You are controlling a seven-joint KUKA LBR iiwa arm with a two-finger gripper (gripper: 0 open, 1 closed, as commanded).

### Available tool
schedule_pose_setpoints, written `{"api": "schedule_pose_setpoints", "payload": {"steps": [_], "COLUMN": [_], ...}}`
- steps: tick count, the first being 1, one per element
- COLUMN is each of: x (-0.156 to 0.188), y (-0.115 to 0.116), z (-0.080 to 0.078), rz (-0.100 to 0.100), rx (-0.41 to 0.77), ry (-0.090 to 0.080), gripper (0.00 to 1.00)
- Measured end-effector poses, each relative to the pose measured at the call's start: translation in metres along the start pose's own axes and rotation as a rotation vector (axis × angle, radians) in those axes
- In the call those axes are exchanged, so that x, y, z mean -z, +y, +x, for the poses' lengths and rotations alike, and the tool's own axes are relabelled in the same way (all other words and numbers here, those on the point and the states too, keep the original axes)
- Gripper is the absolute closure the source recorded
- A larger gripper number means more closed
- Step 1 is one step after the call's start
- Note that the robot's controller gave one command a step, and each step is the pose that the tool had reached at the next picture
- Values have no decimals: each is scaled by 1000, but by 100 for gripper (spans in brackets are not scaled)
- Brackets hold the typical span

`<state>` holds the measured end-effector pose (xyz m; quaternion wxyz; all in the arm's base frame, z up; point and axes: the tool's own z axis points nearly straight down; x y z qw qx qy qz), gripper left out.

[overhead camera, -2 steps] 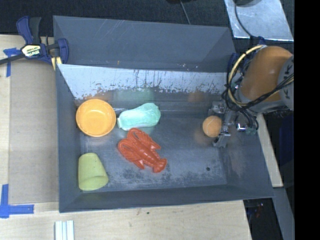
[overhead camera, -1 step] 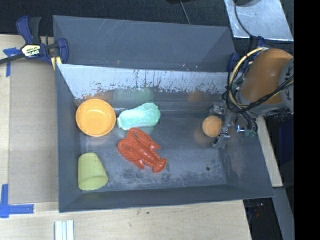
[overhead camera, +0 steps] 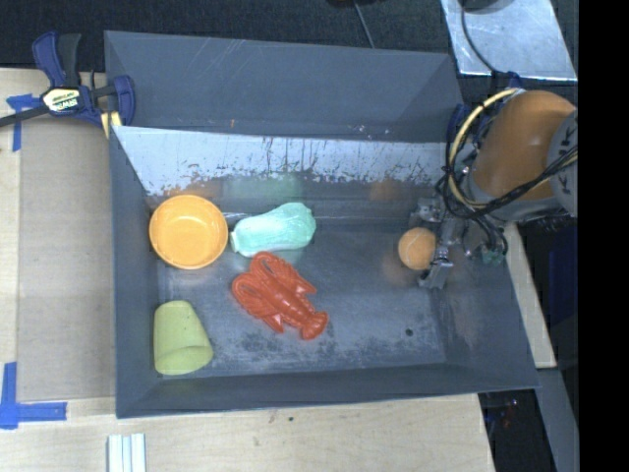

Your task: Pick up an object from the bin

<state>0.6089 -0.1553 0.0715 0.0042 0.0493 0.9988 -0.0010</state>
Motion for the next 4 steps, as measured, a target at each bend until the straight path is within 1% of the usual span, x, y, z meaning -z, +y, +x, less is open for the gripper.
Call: {"api": "schedule_pose_setpoints", "payload": {"steps": [1, 2, 3, 4], "x": [0, 0, 0, 15], "y": [-1, 0, 0, 0], "z": [6, 0, 0, 1], "rz": [-1, 1, 1, 0], "rx": [-40, -1, -1, -1], "ry": [-5, -3, -3, -1], "gripper": [0, 100, 100, 100]}}
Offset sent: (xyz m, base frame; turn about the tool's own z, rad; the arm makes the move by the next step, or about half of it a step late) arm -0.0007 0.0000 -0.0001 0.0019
